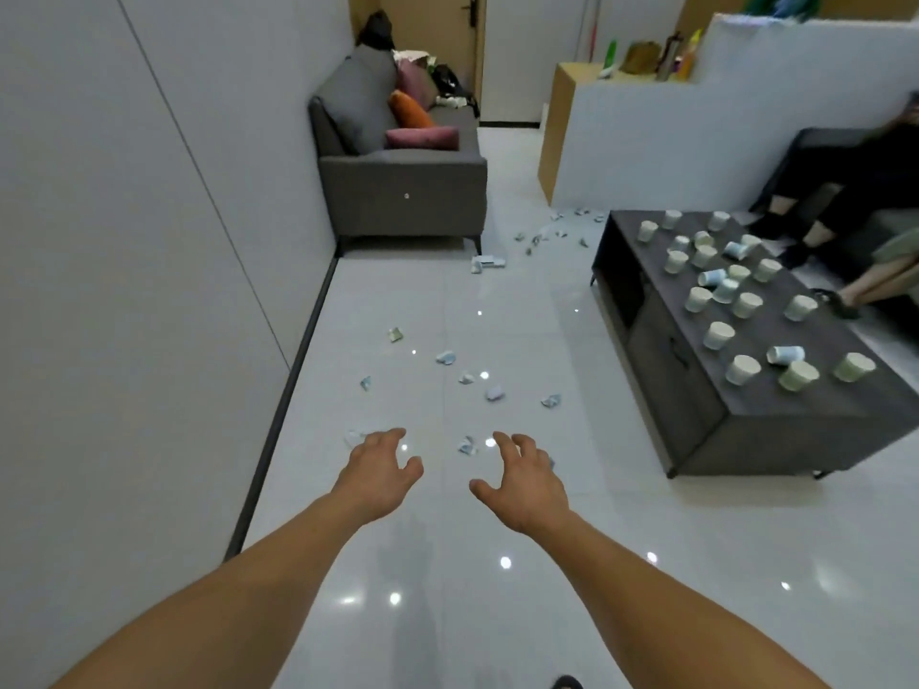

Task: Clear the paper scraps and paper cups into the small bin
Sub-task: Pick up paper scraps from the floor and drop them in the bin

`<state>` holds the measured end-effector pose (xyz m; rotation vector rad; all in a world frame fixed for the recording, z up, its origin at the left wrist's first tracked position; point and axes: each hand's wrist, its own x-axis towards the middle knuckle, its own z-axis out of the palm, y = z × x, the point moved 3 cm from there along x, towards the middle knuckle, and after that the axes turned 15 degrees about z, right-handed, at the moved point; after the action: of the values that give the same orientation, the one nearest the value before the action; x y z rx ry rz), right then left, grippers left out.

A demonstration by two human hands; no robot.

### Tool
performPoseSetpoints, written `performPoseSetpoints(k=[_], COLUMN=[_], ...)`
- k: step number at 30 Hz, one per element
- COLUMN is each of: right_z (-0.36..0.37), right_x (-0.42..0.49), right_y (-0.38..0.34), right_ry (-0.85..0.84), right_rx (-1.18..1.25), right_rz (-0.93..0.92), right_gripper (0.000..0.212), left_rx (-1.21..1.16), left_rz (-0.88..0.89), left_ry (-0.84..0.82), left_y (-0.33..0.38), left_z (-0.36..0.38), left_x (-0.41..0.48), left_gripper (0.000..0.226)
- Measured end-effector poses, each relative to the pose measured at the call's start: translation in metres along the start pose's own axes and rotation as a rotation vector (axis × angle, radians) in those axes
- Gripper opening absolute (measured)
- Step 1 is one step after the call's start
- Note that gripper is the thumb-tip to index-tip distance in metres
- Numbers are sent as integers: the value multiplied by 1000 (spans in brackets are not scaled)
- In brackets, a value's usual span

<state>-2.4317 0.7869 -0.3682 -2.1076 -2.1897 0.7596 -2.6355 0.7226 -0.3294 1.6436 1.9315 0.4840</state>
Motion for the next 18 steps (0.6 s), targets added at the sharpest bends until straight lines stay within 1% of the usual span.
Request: performPoseSetpoints(k=[6, 10, 13, 18], right_z=[-51, -82, -95, -95], right_x=[58, 91, 122, 191], right_y=[113, 165, 184, 185], right_ry=[19, 27, 17, -43], right_rx=[38, 28, 12, -31], right_rz=[137, 209, 233, 247], right_gripper=[83, 82, 82, 83], left_rx=[-1, -35, -42, -74], left_rz=[67, 110, 100, 50], left_ry=[-75, -136, -159, -189], left_y=[97, 144, 156, 140], left_z=[63, 98, 110, 120], left_x=[87, 132, 168, 238], left_gripper=[60, 61, 62, 62])
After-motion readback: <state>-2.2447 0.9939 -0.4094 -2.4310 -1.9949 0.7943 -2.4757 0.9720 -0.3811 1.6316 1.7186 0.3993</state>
